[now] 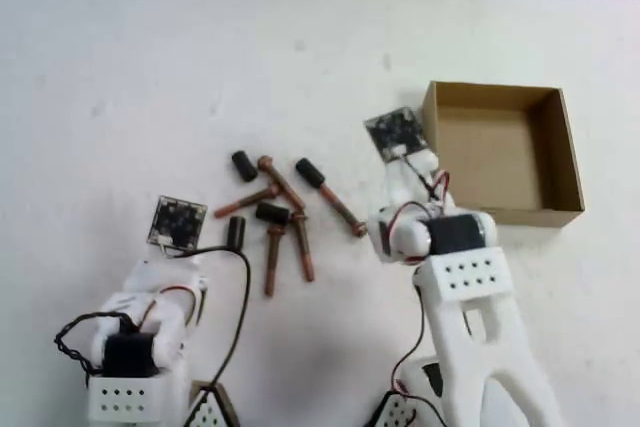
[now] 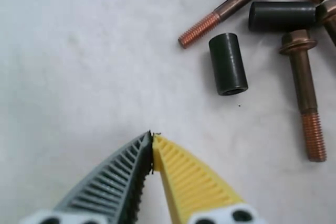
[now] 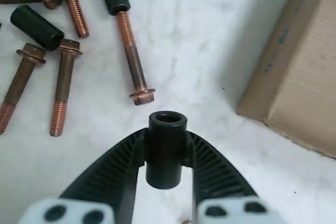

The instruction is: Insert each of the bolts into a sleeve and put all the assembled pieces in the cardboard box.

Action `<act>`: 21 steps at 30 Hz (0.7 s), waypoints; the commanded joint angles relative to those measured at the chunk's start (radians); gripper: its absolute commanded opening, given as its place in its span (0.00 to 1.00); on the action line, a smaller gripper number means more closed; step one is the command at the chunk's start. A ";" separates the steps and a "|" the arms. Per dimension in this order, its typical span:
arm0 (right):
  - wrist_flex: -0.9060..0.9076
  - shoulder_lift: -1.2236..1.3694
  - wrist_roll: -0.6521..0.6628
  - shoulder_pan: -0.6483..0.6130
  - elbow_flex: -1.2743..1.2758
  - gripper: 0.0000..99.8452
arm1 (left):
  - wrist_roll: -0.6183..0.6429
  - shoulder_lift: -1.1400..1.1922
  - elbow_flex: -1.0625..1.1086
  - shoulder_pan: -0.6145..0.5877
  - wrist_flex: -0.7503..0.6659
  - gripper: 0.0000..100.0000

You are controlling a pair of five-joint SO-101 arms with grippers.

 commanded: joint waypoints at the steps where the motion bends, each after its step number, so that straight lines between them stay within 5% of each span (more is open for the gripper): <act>1: -0.008 -0.087 0.058 0.018 0.049 0.02 | 0.003 -0.007 0.000 -0.012 -0.023 0.02; 11: -0.087 -0.377 0.054 0.028 0.247 0.02 | -0.227 -0.007 0.000 -0.012 -0.014 0.02; 21: -0.087 -0.538 0.054 0.094 0.362 0.02 | -0.241 -0.007 0.000 -0.012 0.014 0.02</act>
